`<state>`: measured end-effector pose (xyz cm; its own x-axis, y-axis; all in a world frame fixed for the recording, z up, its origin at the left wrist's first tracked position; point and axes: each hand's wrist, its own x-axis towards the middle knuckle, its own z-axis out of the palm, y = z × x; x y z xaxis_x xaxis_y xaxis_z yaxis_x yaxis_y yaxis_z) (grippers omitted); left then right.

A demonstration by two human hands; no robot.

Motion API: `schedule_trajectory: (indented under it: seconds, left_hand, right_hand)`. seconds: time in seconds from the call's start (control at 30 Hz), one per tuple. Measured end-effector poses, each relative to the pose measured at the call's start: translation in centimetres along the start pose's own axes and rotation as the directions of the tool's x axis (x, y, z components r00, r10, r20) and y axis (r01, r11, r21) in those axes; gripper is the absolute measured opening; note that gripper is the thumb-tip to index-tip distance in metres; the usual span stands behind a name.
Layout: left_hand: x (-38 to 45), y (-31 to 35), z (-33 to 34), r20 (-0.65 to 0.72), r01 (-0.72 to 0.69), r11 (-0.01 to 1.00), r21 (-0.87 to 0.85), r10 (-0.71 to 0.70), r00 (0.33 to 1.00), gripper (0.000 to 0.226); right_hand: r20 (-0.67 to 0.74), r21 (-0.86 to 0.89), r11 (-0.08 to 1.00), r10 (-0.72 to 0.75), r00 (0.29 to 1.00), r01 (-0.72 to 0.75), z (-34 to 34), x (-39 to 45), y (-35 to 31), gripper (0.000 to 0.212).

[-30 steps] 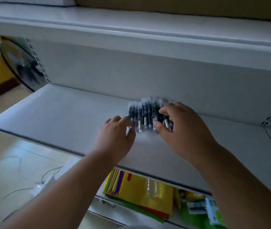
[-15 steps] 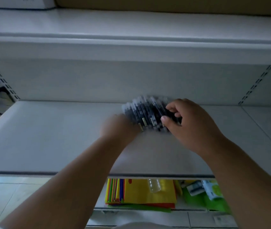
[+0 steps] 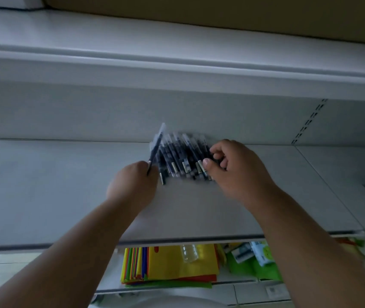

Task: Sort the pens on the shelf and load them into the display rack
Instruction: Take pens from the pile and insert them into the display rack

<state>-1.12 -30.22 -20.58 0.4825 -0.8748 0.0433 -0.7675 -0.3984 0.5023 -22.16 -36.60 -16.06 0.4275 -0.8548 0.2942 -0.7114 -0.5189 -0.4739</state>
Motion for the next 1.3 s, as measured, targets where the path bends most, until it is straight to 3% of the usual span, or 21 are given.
schedule_trajectory:
  seconds: [0.07, 0.13, 0.23, 0.33, 0.7, 0.93, 1.13, 1.2, 1.3]
  left_hand:
    - [-1.3, -0.5, 0.6, 0.008, 0.025, 0.953, -0.303, -0.024, 1.000, 0.035]
    - [-2.8, -0.6, 0.7, 0.056, 0.073, 0.772, -0.631, -0.049, 0.997, 0.035]
    - [-4.4, -0.3, 0.1, 0.079, 0.084, 0.598, -0.797, -0.034, 0.996, 0.031]
    - [-5.8, 0.2, -0.8, 0.196, 0.165, 0.413, -0.896, 0.034, 0.980, 0.030]
    - [-7.5, -0.3, -1.7, 0.263, 0.216, 0.402, -0.890, 0.066, 0.963, 0.022]
    - [-7.4, -0.4, -1.3, 0.302, 0.259, 0.370, -0.892, 0.063, 0.951, 0.024]
    - [-7.0, 0.4, -1.1, 0.300, 0.264, 0.349, -0.899, 0.055, 0.952, 0.026]
    - [-6.8, 1.1, -0.8, 0.307, 0.275, 0.319, -0.907, 0.053, 0.950, 0.025]
    - [-6.7, 2.9, 0.1, 0.352, 0.321, 0.264, -0.909, 0.077, 0.933, 0.026]
  right_hand:
    - [0.019, -0.002, 0.999, 0.044, 0.999, -0.044, 0.4, 0.2, 0.3, 0.023]
    - [0.050, -0.034, 0.997, 0.074, 0.996, -0.072, 1.1, 0.4, 0.6, 0.024]
    - [0.088, -0.107, 0.985, 0.142, 0.986, -0.132, 2.4, 0.8, 0.5, 0.023]
    - [0.097, -0.190, 0.967, 0.189, 0.977, -0.168, 3.3, 1.3, 0.2, 0.020]
    - [0.161, -0.291, 0.923, 0.307, 0.938, -0.253, 4.6, 2.3, -0.1, 0.021]
    - [0.129, -0.165, 0.927, 0.357, 0.925, -0.335, 3.9, 1.3, 0.1, 0.015]
    - [0.068, 0.131, 0.897, 0.418, 0.906, -0.423, 3.2, -0.2, 1.7, 0.012]
    - [0.084, 0.325, 0.822, 0.467, 0.880, -0.467, 2.4, -0.9, 2.1, 0.011]
    - [0.094, 0.661, 0.625, 0.481, 0.872, -0.415, 0.5, -2.5, 2.5, 0.005]
